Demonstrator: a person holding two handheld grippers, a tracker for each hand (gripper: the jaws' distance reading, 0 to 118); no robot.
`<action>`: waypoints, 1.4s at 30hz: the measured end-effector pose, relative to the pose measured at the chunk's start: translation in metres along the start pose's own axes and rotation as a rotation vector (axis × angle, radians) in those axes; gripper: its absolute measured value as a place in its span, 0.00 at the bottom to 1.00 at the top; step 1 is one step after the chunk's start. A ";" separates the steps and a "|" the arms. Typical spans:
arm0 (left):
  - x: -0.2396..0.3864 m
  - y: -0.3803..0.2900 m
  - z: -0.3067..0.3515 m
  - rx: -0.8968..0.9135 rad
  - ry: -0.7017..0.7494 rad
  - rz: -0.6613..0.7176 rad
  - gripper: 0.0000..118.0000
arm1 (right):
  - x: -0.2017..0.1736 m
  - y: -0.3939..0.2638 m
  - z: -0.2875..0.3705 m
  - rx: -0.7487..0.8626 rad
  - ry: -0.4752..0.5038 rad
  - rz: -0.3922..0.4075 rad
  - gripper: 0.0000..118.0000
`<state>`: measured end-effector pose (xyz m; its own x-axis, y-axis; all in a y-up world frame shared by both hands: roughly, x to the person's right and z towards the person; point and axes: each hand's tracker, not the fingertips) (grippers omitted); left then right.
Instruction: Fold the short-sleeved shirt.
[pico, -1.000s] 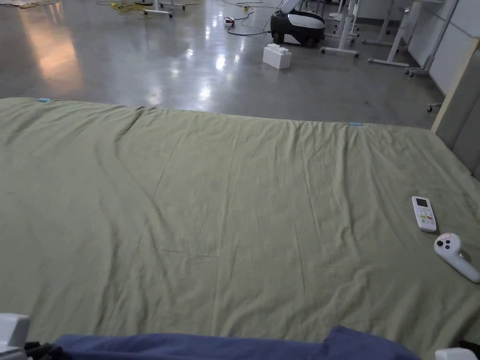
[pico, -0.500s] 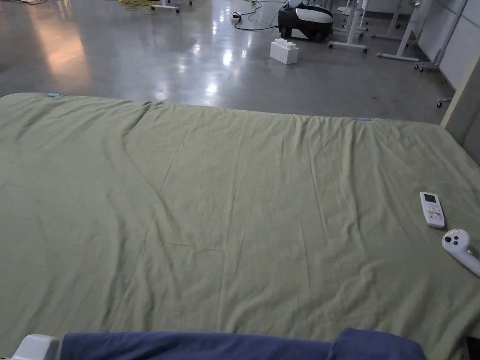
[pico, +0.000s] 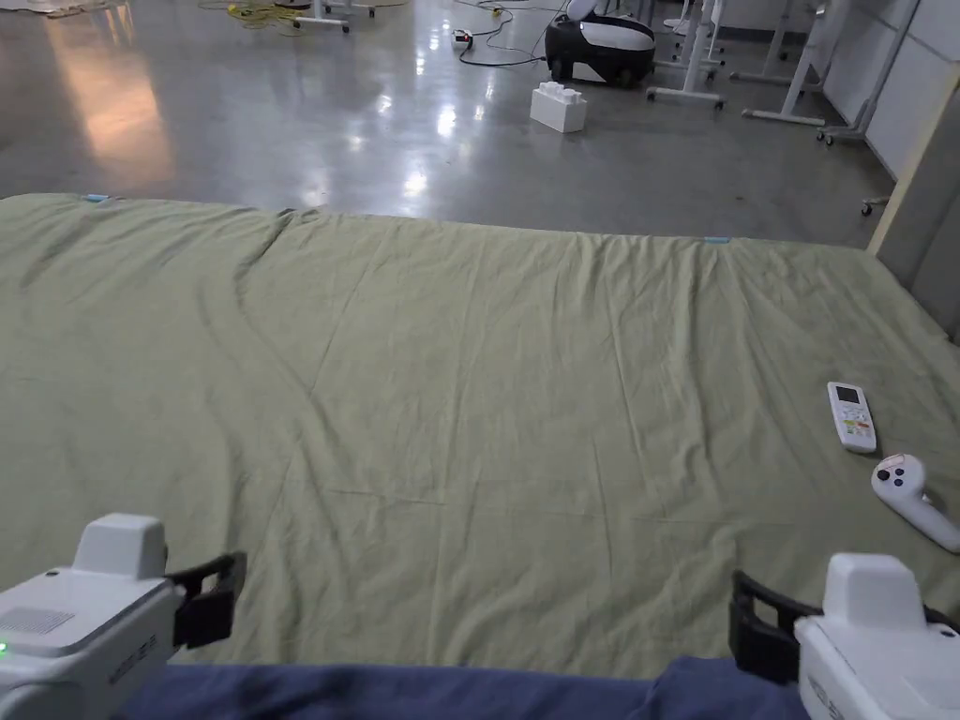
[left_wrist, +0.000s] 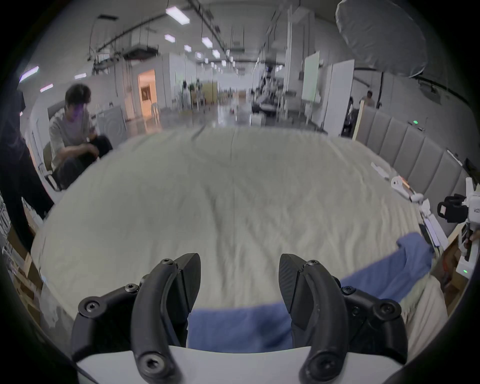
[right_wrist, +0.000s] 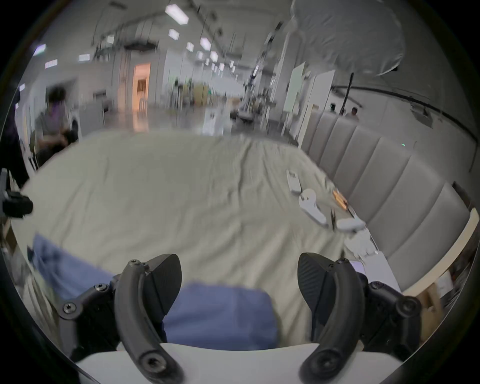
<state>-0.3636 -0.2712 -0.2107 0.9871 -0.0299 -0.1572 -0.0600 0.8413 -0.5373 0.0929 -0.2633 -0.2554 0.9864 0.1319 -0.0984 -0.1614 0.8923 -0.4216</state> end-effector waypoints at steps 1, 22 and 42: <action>0.007 0.005 0.001 0.041 0.006 -0.003 0.54 | -0.006 0.004 0.000 0.055 0.008 -0.011 0.76; 0.040 0.038 0.034 0.386 0.135 0.066 0.02 | -0.067 0.046 -0.001 0.438 -0.038 -0.028 0.01; -0.186 -0.042 -0.031 -0.377 -0.289 0.417 0.64 | -0.079 0.025 -0.024 0.293 0.001 0.035 0.01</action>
<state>-0.5496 -0.3175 -0.1845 0.8666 0.4507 -0.2141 -0.4441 0.5010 -0.7429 0.0097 -0.2617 -0.2802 0.9803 0.1649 -0.1092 -0.1794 0.9738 -0.1401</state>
